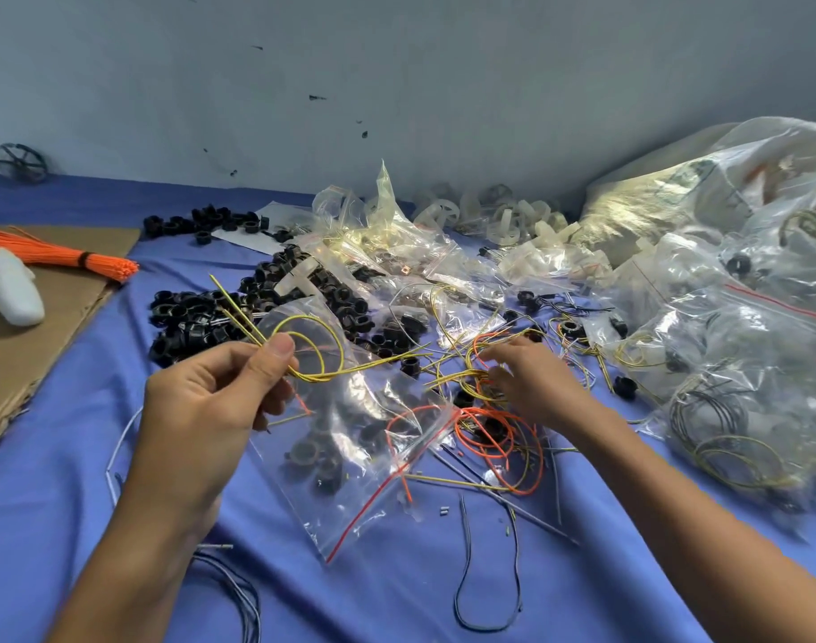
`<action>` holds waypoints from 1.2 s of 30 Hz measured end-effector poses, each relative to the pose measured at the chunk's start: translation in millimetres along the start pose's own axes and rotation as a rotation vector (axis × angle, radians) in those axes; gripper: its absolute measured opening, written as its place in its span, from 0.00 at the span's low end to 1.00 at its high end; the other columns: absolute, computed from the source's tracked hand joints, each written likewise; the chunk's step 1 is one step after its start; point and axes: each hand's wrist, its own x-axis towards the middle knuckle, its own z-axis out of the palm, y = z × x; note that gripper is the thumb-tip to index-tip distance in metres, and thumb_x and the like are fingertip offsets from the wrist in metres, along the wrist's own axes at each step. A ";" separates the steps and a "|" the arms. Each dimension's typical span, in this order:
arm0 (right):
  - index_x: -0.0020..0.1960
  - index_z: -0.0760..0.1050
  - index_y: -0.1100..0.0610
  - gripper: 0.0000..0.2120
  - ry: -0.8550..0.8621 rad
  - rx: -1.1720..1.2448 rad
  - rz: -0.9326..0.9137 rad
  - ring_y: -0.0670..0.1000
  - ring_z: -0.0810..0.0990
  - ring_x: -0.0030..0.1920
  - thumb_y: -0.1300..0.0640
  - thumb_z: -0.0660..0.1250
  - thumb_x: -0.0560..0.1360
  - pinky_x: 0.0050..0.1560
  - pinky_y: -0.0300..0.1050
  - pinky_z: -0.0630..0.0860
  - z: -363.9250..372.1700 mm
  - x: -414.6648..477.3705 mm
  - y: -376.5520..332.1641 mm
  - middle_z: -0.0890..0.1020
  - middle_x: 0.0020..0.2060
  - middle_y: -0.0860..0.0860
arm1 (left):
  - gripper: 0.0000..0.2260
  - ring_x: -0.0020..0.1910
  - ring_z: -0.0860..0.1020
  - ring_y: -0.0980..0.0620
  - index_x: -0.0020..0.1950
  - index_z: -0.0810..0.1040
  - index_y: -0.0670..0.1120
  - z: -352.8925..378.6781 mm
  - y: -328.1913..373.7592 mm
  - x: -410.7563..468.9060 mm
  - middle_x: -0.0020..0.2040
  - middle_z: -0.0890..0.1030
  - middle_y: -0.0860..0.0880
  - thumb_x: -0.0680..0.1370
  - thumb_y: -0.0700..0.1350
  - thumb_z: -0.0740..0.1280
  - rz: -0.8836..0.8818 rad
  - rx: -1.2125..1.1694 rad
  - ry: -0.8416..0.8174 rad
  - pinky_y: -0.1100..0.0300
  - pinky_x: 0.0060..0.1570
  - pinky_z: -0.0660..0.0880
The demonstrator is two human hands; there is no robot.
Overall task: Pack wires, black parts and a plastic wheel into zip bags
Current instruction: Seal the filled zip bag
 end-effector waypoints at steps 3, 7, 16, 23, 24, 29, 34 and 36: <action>0.59 0.79 0.49 0.11 -0.025 -0.006 -0.011 0.58 0.77 0.57 0.55 0.62 0.80 0.55 0.51 0.75 4.7 9.1 3.6 0.77 0.58 0.55 | 0.12 0.23 0.71 0.59 0.33 0.83 0.49 0.8 -1.2 -0.2 0.27 0.79 0.49 0.74 0.52 0.70 -0.003 -0.011 -0.026 0.72 0.22 0.64; 0.54 0.77 0.54 0.08 0.013 -0.003 -0.007 0.57 0.75 0.54 0.56 0.60 0.81 0.51 0.52 0.74 3.9 5.0 4.4 0.76 0.53 0.54 | 0.12 0.25 0.72 0.59 0.35 0.84 0.48 -0.7 -2.4 1.8 0.28 0.79 0.49 0.75 0.52 0.69 -0.011 -0.039 -0.030 0.72 0.22 0.65; 0.62 0.73 0.55 0.13 0.365 0.269 -0.135 0.52 0.75 0.56 0.57 0.67 0.78 0.57 0.49 0.72 -40.6 -47.2 -30.8 0.77 0.57 0.49 | 0.12 0.32 0.80 0.51 0.38 0.83 0.50 3.5 -3.7 2.2 0.34 0.83 0.44 0.73 0.57 0.69 -0.028 -0.138 -0.067 0.66 0.27 0.73; 0.60 0.79 0.52 0.14 0.546 0.029 -0.623 0.52 0.78 0.59 0.47 0.65 0.79 0.60 0.50 0.71 -48.3 -93.5 -123.0 0.81 0.57 0.46 | 0.13 0.32 0.77 0.54 0.41 0.84 0.49 31.1 -6.0 -16.1 0.36 0.81 0.47 0.75 0.58 0.72 -0.065 -0.241 -0.285 0.66 0.30 0.73; 0.57 0.80 0.53 0.11 0.557 0.030 -0.605 0.53 0.80 0.56 0.49 0.65 0.79 0.57 0.51 0.73 -46.8 -92.4 -124.5 0.82 0.55 0.47 | 0.12 0.31 0.75 0.55 0.41 0.84 0.49 32.5 -7.2 -17.7 0.35 0.80 0.48 0.74 0.57 0.71 -0.083 -0.253 -0.291 0.67 0.30 0.72; 0.55 0.80 0.53 0.13 0.431 0.040 -0.606 0.56 0.78 0.55 0.47 0.62 0.79 0.53 0.51 0.77 -37.6 -90.7 -117.4 0.80 0.59 0.51 | 0.14 0.31 0.74 0.55 0.40 0.84 0.46 29.4 -9.1 -18.8 0.34 0.79 0.47 0.72 0.57 0.69 -0.194 -0.331 -0.338 0.67 0.30 0.72; 0.51 0.78 0.51 0.04 0.516 0.062 -0.565 0.56 0.78 0.49 0.53 0.66 0.78 0.44 0.47 0.76 -36.8 -69.7 -95.8 0.79 0.55 0.51 | 0.18 0.32 0.74 0.55 0.47 0.86 0.48 28.9 -10.6 -17.3 0.36 0.81 0.47 0.73 0.60 0.65 -0.190 -0.220 -0.335 0.67 0.30 0.72; 0.52 0.80 0.52 0.05 0.528 -0.005 -0.454 0.58 0.79 0.50 0.55 0.70 0.76 0.46 0.51 0.77 -41.8 -45.5 -73.7 0.80 0.54 0.54 | 0.19 0.32 0.74 0.55 0.49 0.86 0.49 23.6 -12.7 -13.8 0.36 0.81 0.47 0.73 0.61 0.64 -0.189 -0.190 -0.299 0.67 0.29 0.71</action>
